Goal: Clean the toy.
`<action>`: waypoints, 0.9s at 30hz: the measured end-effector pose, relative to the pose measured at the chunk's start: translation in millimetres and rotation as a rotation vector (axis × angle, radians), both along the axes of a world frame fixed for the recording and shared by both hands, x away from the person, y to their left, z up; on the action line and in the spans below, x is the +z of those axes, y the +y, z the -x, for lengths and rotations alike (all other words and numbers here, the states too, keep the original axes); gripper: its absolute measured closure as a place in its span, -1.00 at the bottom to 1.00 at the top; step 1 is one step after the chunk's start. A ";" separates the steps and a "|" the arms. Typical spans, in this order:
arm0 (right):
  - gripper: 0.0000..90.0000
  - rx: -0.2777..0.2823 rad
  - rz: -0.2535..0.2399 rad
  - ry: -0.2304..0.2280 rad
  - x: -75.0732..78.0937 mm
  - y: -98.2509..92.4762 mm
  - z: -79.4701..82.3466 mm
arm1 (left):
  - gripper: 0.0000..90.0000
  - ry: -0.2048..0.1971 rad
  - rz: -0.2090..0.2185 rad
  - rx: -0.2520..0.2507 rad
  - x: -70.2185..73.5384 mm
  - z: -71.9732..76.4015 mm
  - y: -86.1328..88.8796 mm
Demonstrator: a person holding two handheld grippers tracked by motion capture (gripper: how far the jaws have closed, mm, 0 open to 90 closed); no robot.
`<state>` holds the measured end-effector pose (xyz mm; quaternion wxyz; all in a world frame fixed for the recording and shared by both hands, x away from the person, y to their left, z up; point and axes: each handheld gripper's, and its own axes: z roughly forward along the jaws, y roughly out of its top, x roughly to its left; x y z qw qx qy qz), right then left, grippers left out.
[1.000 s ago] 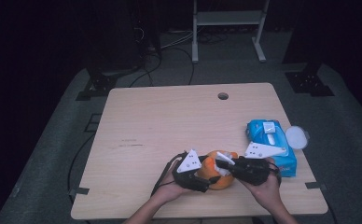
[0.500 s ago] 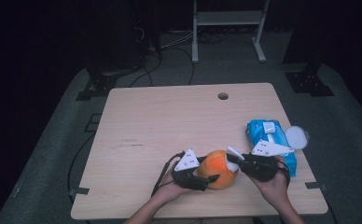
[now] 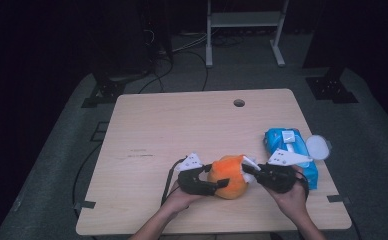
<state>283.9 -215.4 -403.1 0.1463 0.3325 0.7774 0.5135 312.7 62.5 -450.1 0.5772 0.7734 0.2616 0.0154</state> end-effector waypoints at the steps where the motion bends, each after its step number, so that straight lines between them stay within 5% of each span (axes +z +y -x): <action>1: 0.89 -0.011 -0.003 0.010 -1.5 -3.4 -1.7 | -0.37 0.006 0.006 0.001 -0.3 -0.3 0.4; 7: 0.88 0.044 -0.039 0.018 2.9 8.2 8.7 | -0.39 -0.029 -0.013 0.001 -0.3 4.6 -2.6; 11: 0.88 0.116 -0.008 -0.018 7.6 25.9 18.3 | -0.39 -0.113 -0.075 -0.012 2.2 14.6 -9.6; 17: 0.88 0.039 -0.039 -0.017 6.2 2.3 4.5 | -0.39 -0.208 -0.130 -0.039 2.1 26.5 -16.2; 21: 0.88 -0.041 -0.094 0.044 -2.2 -25.3 -9.5 | -0.40 -0.298 -0.182 -0.061 1.5 37.5 -23.7; 25: 0.88 -0.032 -0.101 0.051 0.4 -23.7 -5.8 | -0.41 -0.347 -0.211 -0.078 0.6 43.2 -27.3; 27: 0.88 0.032 -0.130 0.062 4.0 -12.1 1.6 | -0.41 -0.371 -0.225 -0.087 0.2 45.7 -28.9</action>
